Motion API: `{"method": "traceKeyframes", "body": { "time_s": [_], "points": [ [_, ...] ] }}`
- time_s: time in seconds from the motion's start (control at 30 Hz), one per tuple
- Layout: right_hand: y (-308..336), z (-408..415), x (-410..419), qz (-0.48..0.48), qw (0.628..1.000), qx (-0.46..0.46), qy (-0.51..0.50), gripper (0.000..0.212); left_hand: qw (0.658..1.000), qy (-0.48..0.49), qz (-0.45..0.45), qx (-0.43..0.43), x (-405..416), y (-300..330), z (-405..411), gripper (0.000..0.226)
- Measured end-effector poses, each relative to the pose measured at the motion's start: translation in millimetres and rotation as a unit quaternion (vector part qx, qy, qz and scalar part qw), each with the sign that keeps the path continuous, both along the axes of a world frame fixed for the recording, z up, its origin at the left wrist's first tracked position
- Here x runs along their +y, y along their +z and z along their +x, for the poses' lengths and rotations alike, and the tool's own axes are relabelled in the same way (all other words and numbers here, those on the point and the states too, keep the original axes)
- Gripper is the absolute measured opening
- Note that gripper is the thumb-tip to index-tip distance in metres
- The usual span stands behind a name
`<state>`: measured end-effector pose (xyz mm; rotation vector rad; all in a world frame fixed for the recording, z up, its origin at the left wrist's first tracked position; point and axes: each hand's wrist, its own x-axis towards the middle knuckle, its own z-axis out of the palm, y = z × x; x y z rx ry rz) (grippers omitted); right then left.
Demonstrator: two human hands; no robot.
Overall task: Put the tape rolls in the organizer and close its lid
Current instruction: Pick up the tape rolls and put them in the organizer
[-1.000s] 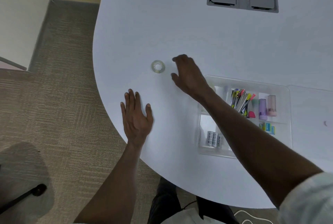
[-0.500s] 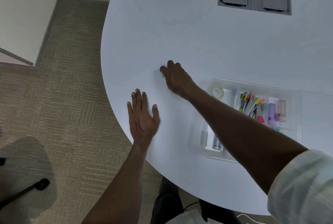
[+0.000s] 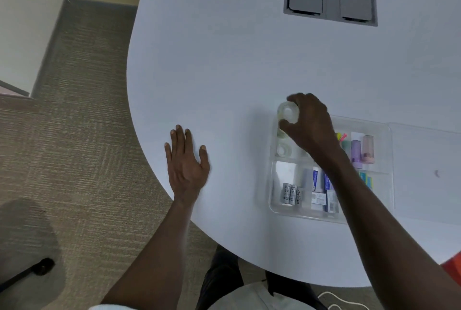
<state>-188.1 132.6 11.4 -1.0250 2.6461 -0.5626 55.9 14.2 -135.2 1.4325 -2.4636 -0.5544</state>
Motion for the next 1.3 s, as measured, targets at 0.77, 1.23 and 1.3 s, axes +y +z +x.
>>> {"method": "traceKeyframes", "body": {
  "time_s": [0.77, 1.23, 1.3],
  "points": [
    [-29.6, 2.4, 40.1, 0.15, 0.982, -0.111, 0.035, 0.054, 1.0, -0.001, -0.013, -0.01, 0.5, 1.3, 1.0, 0.062],
    [-38.5, 7.8, 29.6, 0.167, 0.981, -0.099, 0.027, 0.041, 1.0, 0.0, -0.004, 0.001, 0.2, 3.6, 1.0, 0.061],
    [-40.2, 10.2, 30.7, 0.157, 0.985, -0.073, 0.016, 0.035, 1.0, -0.001, -0.004, 0.001, 0.5, 4.3, 0.9, 0.061]
  ]
}}
